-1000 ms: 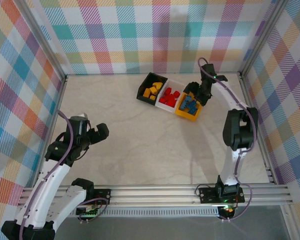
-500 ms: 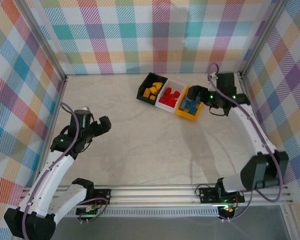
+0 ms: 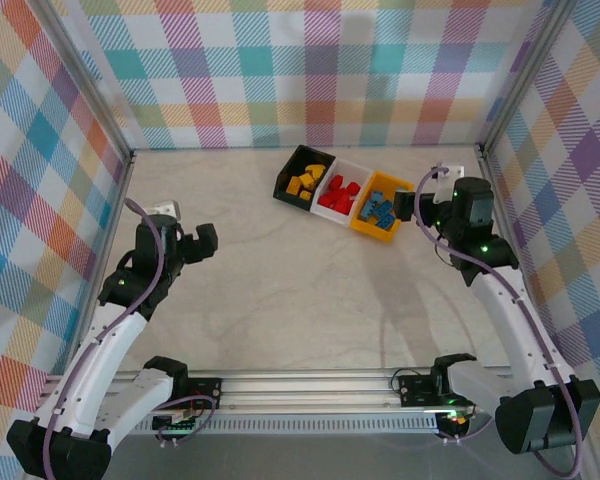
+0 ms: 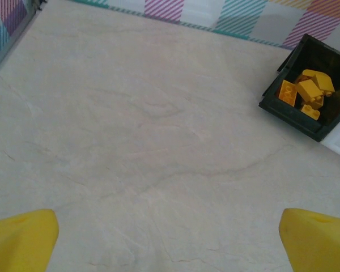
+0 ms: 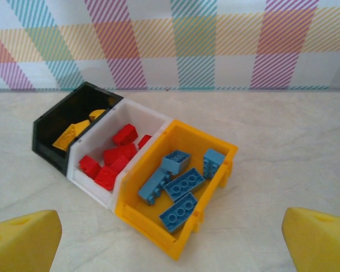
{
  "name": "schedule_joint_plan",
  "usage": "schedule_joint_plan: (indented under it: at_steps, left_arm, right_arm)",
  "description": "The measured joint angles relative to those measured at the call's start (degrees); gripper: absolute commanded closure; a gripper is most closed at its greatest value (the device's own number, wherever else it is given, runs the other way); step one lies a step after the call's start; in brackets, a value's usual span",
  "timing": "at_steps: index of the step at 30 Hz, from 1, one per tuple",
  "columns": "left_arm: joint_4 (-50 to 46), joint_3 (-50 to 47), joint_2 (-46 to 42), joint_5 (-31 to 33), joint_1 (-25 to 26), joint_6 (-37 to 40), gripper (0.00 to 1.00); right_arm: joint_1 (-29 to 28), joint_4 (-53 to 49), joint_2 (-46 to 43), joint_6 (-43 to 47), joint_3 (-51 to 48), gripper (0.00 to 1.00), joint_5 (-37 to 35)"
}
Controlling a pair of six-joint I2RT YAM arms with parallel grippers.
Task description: Sort the legos into containers by color
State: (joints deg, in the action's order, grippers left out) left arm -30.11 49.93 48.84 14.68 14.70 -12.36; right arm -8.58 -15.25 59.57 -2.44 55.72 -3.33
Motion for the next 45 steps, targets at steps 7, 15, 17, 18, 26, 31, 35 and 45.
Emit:
schedule_joint_plan:
  at_steps: [7, 15, 17, 18, 26, 31, 35, 45]
  left_arm:
    - [3.23, -6.32, -4.37, 0.76, 0.00, 2.29, 0.00]
    - [3.65, -9.53, -7.98, 1.51, 0.00, 3.91, 0.00]
    - [3.23, -9.55, -9.25, 1.51, 0.00, 4.35, 0.00]
    - [3.06, -9.55, -9.90, 1.55, 0.00, 4.50, 0.00]
    - [6.40, -11.39, -9.97, 4.55, -0.48, 10.91, 0.00]
    - [15.78, -13.09, 0.17, 3.19, -3.58, 15.19, 0.00]
    - [24.02, -13.94, 11.26, 0.74, -6.58, 16.35, 0.00]
    - [40.50, -14.25, 29.81, -0.68, -9.14, 14.45, 0.00]
  right_arm:
    - [0.00, 6.64, 2.23, 1.42, -7.74, 0.00, -1.70]
    - [1.53, 19.80, 14.12, 3.41, -18.14, 0.00, -1.79]
    - [2.27, 23.04, 16.70, 3.39, -19.78, 0.00, -1.57]
    - [2.49, 24.30, 17.57, 3.41, -20.35, 0.00, -1.53]
    - [2.99, 32.79, 23.45, 4.85, -21.05, 0.00, 1.18]
    - [3.17, 35.50, 23.87, 4.81, -21.42, 0.00, 2.34]
    - [3.54, 36.30, 24.00, 4.79, -21.55, 0.00, 2.97]
    - [4.28, 36.85, 24.50, 4.76, -21.55, 0.00, 5.11]
